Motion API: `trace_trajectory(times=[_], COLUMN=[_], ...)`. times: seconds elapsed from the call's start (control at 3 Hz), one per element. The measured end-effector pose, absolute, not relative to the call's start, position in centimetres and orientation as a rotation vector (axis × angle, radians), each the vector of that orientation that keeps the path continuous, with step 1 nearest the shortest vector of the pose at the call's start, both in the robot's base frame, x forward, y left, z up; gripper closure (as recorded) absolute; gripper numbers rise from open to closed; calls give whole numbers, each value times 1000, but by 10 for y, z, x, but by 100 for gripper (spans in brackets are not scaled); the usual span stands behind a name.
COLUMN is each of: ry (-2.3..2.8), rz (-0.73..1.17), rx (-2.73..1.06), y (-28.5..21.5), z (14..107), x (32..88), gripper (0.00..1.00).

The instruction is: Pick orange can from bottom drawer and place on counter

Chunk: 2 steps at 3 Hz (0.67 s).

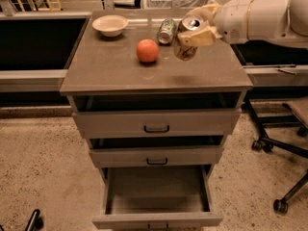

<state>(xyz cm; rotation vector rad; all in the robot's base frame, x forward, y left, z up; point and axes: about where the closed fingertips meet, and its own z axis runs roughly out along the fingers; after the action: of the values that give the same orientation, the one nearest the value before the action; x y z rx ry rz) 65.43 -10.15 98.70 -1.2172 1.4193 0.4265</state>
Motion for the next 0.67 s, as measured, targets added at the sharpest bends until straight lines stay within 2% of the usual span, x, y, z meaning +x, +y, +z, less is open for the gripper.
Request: trace_trajectory(times=[0.33, 0.67], ry=[1604, 1763], rz=[393, 458], rx=[-1126, -1059], y=[-133, -161], z=[973, 935], x=[692, 706], gripper=[83, 59])
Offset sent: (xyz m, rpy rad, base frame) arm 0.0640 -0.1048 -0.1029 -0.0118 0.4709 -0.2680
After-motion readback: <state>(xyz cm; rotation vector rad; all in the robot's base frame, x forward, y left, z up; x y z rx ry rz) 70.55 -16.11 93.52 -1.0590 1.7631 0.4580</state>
